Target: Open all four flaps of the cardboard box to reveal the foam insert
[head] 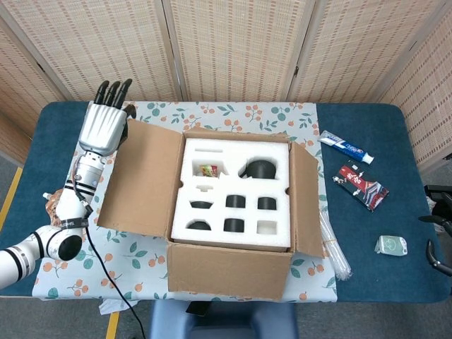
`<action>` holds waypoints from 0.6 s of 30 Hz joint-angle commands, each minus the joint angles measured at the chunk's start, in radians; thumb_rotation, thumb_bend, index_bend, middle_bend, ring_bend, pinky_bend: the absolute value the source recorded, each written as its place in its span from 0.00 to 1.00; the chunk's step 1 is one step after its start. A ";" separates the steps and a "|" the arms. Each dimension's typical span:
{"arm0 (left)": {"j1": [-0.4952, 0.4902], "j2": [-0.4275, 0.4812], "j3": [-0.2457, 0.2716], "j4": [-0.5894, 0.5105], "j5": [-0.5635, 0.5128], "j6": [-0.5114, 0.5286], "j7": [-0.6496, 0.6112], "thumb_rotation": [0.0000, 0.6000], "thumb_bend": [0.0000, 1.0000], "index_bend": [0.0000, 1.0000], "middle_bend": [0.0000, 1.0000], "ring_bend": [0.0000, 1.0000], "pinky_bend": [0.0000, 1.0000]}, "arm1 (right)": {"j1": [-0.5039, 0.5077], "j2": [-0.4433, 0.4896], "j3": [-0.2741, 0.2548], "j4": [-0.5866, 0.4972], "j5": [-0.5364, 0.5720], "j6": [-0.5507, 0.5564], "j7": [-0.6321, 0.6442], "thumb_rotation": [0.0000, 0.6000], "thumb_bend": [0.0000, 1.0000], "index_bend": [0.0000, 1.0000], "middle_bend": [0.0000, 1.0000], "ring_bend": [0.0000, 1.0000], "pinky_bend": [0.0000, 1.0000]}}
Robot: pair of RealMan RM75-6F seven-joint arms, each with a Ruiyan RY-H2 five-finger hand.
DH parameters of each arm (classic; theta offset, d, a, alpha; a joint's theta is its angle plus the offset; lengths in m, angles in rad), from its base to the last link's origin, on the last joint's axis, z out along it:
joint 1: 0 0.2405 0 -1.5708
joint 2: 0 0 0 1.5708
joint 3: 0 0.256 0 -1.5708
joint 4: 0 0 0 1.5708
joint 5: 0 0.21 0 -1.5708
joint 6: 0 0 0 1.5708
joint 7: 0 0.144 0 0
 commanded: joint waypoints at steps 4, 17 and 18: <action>0.028 0.011 0.000 0.022 -0.037 -0.004 -0.026 1.00 1.00 0.37 0.04 0.00 0.00 | 0.000 0.000 0.002 -0.001 0.006 -0.004 -0.002 0.64 0.65 0.29 0.00 0.00 0.00; 0.422 0.149 0.185 -0.237 0.276 0.306 -0.395 1.00 0.77 0.10 0.03 0.00 0.00 | 0.013 -0.034 0.024 -0.038 0.051 -0.050 -0.209 0.66 0.65 0.29 0.00 0.00 0.00; 0.459 0.148 0.207 -0.246 0.300 0.345 -0.406 1.00 0.75 0.10 0.03 0.00 0.00 | 0.016 -0.037 0.026 -0.048 0.056 -0.059 -0.244 0.66 0.65 0.29 0.00 0.00 0.00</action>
